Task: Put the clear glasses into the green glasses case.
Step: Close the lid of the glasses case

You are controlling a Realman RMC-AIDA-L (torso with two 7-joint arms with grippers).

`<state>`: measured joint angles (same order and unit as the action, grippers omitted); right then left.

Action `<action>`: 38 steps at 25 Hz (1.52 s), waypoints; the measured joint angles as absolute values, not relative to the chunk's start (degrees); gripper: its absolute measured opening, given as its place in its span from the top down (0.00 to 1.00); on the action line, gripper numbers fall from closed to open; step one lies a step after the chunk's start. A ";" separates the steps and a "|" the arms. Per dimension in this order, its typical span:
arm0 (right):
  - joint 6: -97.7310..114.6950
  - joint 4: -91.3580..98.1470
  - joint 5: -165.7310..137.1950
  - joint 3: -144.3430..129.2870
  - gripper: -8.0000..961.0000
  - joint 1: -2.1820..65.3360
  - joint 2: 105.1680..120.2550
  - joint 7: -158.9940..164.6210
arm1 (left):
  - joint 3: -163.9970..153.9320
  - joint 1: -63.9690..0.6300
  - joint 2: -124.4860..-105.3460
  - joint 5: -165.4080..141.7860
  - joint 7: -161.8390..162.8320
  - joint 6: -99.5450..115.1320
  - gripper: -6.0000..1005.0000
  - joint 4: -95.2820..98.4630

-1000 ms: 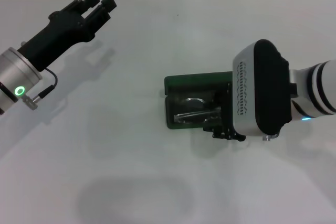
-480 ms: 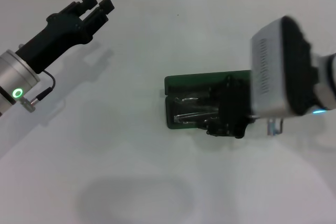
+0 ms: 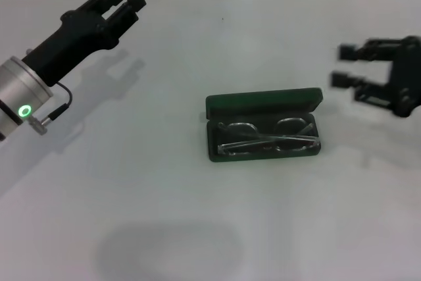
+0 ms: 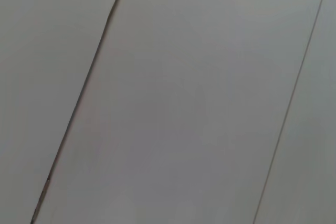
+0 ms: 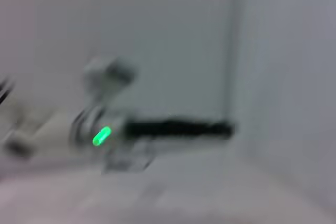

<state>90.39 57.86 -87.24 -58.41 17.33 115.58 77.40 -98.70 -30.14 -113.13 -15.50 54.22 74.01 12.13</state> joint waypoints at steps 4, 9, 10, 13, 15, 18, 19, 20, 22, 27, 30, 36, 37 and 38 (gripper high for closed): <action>91.40 39.64 -80.94 -47.89 0.49 17.68 115.46 62.73 | -99.04 -32.44 -113.53 -16.75 54.75 71.05 0.47 11.93; 92.02 25.13 -75.85 -36.71 0.48 16.73 115.47 51.77 | -99.33 -39.14 -115.12 -25.83 60.04 62.85 0.47 12.29; 92.09 23.48 -75.38 -35.32 0.48 16.68 115.43 50.54 | -99.30 -40.65 -115.74 -28.16 61.51 61.03 0.47 12.30; 92.27 20.49 -75.00 -32.02 0.48 16.55 115.42 48.17 | -99.31 -44.85 -118.26 -37.03 65.67 54.93 0.47 12.31; 92.39 19.98 -74.96 -31.53 0.48 16.37 115.43 48.01 | -99.33 -46.24 -119.30 -40.62 66.39 53.49 0.47 12.31; 92.43 19.76 -74.91 -31.44 0.48 16.13 115.44 48.02 | -99.84 -47.27 -120.31 -46.15 67.85 53.09 0.47 13.48; 92.44 19.69 -74.90 -31.42 0.47 16.13 115.45 48.02 | -100.43 -46.89 -120.39 -47.01 68.63 53.30 0.47 14.46; 92.44 19.62 -74.89 -31.39 0.47 16.12 115.45 48.01 | -101.07 -46.36 -120.35 -47.44 69.42 53.41 0.47 15.45; 92.44 19.56 -74.88 -31.37 0.47 16.12 115.46 48.06 | -102.41 -44.80 -120.24 -47.60 70.33 53.44 0.47 17.36; 92.49 19.47 -74.85 -31.48 0.47 16.41 115.48 48.13 | -104.40 -43.44 -120.07 -48.08 71.06 53.43 0.47 17.75; 92.50 19.49 -74.83 -31.62 0.47 16.52 115.48 48.15 | -105.69 -42.51 -120.01 -48.35 71.48 53.54 0.47 18.04; 92.55 19.52 -74.79 -31.64 0.46 16.53 115.48 48.19 | -106.26 -40.73 -119.96 -50.33 71.10 54.21 0.47 18.27; 92.55 19.51 -74.78 -31.66 0.46 16.53 115.48 48.19 | -106.25 -40.47 -119.96 -50.41 71.07 54.48 0.47 18.27; 92.55 19.48 -74.78 -31.68 0.46 16.53 115.48 48.19 | -106.31 -40.20 -119.96 -50.66 71.01 54.84 0.47 18.22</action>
